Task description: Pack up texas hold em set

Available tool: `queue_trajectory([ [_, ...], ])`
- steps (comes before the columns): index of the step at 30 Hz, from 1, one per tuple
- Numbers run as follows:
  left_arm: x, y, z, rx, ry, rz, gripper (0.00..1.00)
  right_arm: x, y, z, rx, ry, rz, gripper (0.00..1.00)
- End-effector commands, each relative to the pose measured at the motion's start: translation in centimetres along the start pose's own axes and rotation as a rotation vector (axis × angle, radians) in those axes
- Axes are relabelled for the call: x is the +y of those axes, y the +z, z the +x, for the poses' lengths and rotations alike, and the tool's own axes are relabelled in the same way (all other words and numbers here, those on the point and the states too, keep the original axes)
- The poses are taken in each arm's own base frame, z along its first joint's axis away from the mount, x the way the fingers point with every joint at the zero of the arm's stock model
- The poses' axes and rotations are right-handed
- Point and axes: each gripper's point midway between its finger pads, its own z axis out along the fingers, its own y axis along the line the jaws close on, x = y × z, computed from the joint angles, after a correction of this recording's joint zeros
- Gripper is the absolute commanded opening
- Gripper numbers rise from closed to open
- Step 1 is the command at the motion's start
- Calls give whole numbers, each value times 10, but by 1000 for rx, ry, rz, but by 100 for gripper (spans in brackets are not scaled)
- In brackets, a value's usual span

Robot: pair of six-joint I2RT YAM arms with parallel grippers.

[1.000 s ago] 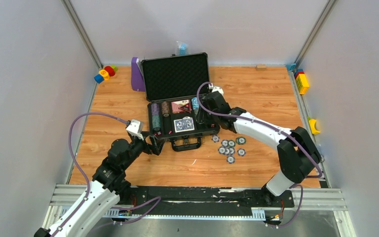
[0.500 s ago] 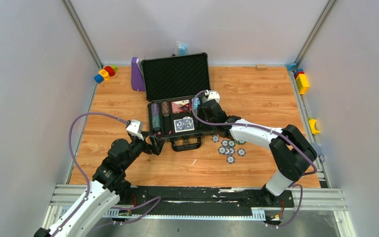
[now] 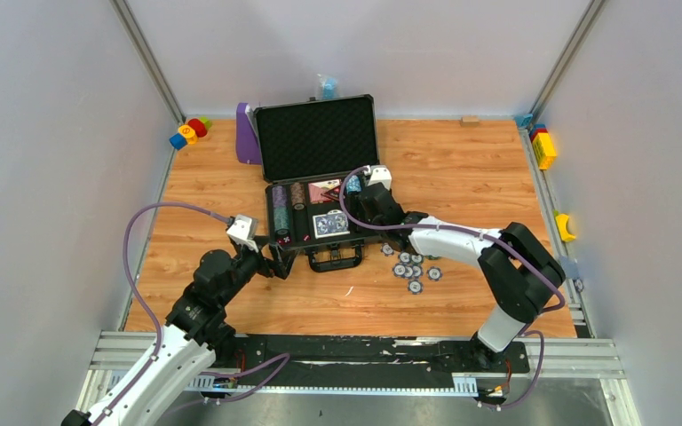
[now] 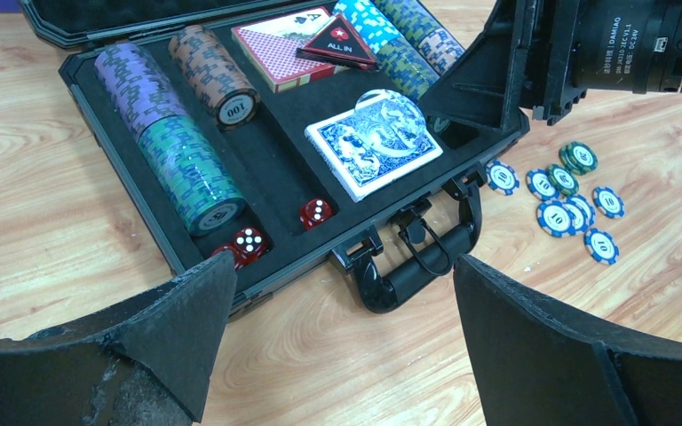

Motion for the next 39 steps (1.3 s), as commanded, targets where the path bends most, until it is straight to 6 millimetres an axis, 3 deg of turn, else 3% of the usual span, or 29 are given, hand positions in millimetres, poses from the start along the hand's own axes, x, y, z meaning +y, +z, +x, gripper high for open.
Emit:
queue_trajectory([
  [1, -4, 0, -12, -42, 9, 19, 100, 1, 3, -6, -41, 7, 1, 64],
  [8, -5, 0, -12, -42, 9, 20, 100, 2, -6, -13, -43, 12, -1, 66],
  [19, -4, 0, -12, -41, 9, 19, 100, -5, -52, -24, -44, 27, -13, 69],
  [26, -4, 0, -11, -39, 9, 20, 100, -31, -74, -5, 64, 49, 103, 69],
  [33, -4, 0, -11, -40, 9, 16, 100, -54, -100, 12, 146, 90, 73, 65],
  [39, -3, 1, -11, -38, 9, 14, 100, -86, -112, 21, 229, 188, 147, 70],
])
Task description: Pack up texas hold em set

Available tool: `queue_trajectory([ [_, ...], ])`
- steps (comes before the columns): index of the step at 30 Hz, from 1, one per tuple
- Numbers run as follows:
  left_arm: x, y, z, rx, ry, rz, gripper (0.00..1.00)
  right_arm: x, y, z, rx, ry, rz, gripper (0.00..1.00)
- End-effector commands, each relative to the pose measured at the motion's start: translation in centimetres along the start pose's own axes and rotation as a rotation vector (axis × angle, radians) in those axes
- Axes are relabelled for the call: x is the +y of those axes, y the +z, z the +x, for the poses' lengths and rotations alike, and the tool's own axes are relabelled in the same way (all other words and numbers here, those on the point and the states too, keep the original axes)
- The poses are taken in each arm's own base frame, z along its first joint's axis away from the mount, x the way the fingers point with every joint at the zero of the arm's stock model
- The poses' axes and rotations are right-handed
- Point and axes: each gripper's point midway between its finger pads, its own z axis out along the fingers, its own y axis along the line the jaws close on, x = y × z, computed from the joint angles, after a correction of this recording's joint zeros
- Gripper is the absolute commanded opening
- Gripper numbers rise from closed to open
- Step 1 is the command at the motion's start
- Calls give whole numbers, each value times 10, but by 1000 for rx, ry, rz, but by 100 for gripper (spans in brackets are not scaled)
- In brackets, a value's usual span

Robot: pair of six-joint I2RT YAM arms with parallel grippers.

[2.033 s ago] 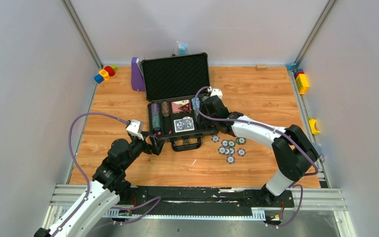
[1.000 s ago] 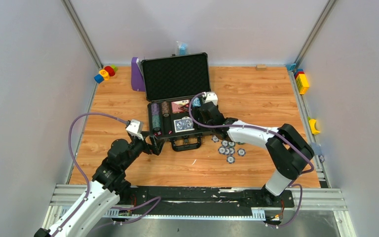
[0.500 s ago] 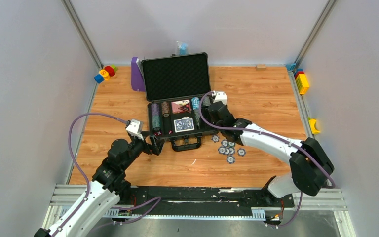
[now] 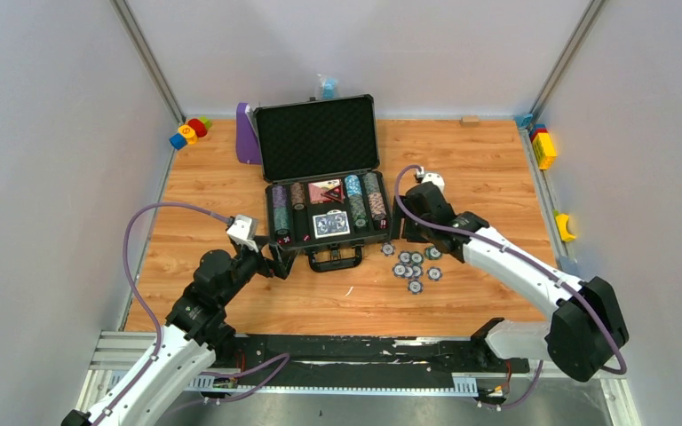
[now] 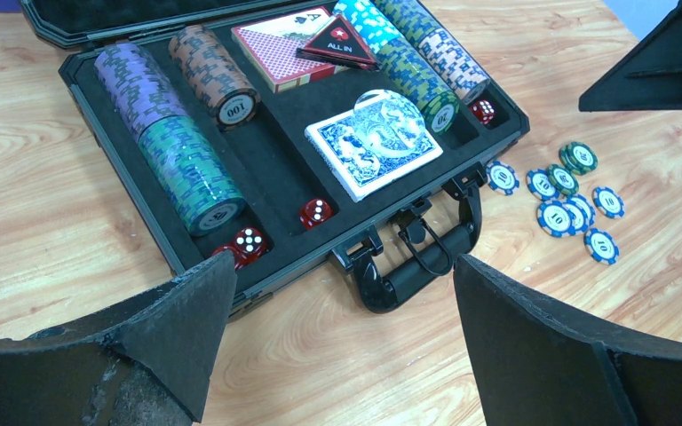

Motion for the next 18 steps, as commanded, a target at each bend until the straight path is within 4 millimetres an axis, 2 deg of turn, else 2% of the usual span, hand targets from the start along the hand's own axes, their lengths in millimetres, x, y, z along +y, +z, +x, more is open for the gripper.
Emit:
queue_trajectory([
  [1, -3, 1, -11, -36, 9, 13, 100, -24, -7, 14, 97, 89, 54, 70],
  [11, -2, 3, -11, -37, 10, 6, 100, -79, -5, 16, 145, 374, 244, 73],
  [18, -2, 3, -11, -37, 12, 5, 100, -92, -2, 18, 190, 466, 315, 70],
])
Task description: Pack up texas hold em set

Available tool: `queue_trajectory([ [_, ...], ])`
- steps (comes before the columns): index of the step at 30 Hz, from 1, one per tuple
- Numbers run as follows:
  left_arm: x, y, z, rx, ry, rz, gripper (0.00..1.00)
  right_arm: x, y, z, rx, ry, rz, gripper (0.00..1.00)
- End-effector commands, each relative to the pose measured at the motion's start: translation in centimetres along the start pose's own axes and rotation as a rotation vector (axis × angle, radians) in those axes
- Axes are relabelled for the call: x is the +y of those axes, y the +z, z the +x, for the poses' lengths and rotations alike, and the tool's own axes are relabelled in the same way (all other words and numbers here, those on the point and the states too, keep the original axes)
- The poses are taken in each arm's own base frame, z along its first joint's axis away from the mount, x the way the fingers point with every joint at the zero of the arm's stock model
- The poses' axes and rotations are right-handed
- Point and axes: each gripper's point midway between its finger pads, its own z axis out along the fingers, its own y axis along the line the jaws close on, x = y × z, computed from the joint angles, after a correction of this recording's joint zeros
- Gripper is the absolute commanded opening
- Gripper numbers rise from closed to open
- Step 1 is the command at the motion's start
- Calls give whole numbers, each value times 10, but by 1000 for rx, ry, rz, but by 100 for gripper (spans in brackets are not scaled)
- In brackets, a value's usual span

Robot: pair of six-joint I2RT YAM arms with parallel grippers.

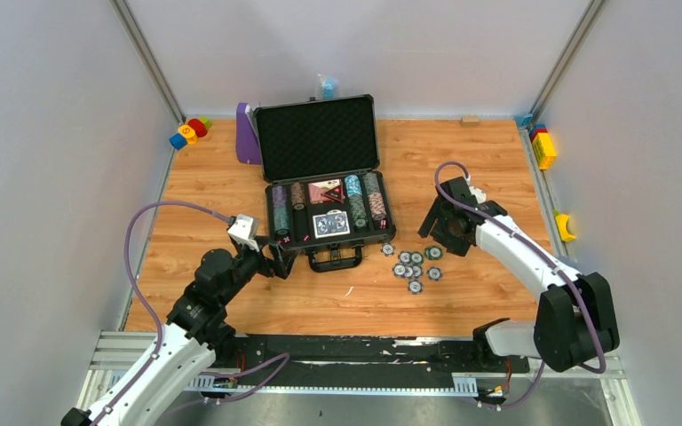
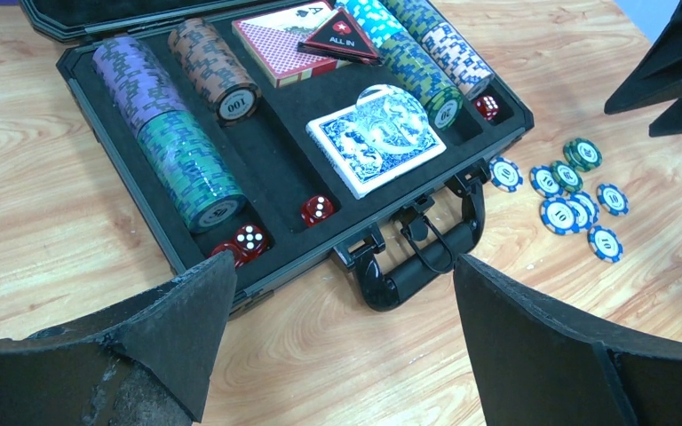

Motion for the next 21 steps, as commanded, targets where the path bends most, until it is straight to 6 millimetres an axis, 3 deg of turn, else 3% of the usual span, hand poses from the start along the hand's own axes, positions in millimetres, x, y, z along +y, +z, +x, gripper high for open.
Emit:
queue_trajectory([
  [1, -3, 2, -14, -50, 12, 9, 100, 1, -2, -2, 33, 71, 36, 70],
  [21, -4, 1, -15, -51, 12, 17, 100, 19, 8, 18, 193, 196, 10, 61],
])
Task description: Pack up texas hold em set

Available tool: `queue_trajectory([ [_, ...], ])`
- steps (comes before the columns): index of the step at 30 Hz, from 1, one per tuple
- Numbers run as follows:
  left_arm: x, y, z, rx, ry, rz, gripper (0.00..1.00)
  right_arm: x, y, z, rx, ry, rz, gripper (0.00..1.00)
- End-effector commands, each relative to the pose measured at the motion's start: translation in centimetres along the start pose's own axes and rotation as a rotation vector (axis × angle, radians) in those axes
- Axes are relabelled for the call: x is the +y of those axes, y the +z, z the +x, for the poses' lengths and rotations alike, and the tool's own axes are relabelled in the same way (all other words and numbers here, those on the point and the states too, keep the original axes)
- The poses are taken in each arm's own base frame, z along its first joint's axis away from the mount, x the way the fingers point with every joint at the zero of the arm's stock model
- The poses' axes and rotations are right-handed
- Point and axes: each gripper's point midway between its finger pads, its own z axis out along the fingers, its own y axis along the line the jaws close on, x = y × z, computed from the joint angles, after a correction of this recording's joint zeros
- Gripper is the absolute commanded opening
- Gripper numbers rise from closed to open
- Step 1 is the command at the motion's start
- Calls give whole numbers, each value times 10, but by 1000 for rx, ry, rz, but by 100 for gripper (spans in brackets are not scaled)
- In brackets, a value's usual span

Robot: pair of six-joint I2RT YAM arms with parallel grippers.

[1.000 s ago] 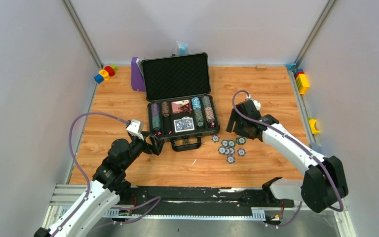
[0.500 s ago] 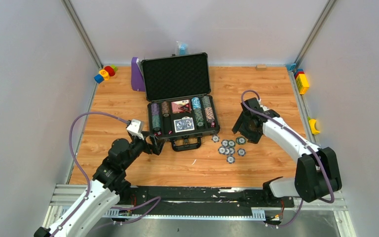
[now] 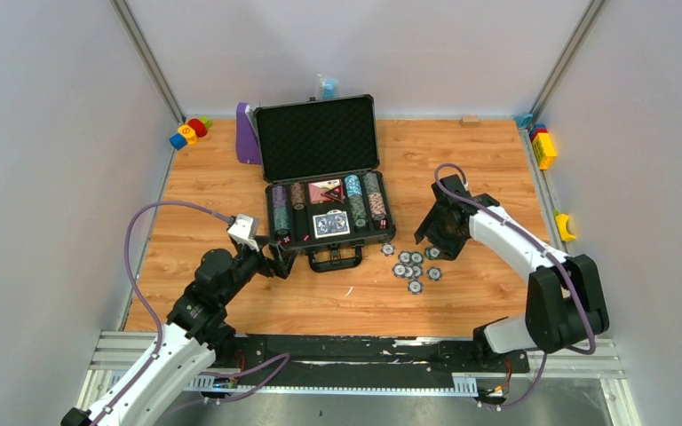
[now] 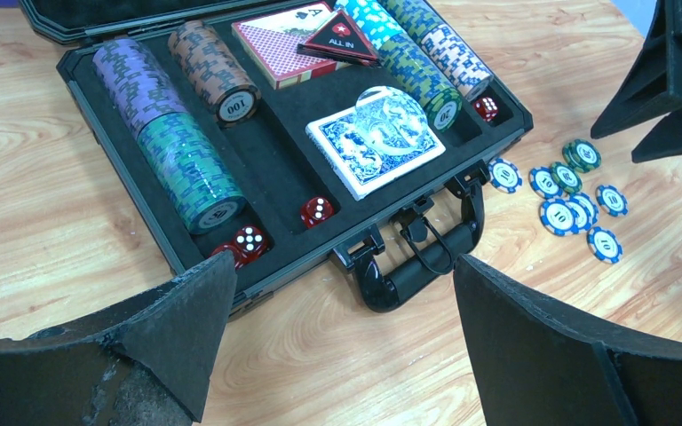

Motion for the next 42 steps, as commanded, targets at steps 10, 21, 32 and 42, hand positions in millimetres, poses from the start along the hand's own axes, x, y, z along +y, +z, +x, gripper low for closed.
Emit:
queue_trajectory([
  [10, -4, 0, -14, -48, 12, 18, 100, 28, 18, 5, 109, 89, -29, 63],
  [21, -4, -1, -14, -52, 10, 16, 100, 26, 32, 3, 128, 79, 34, 69],
  [32, -4, -1, -14, -53, 9, 18, 100, 18, 49, 8, 154, 91, 94, 66],
  [42, -4, -2, -14, -56, 9, 16, 100, 15, 53, 15, 177, 95, 114, 58],
])
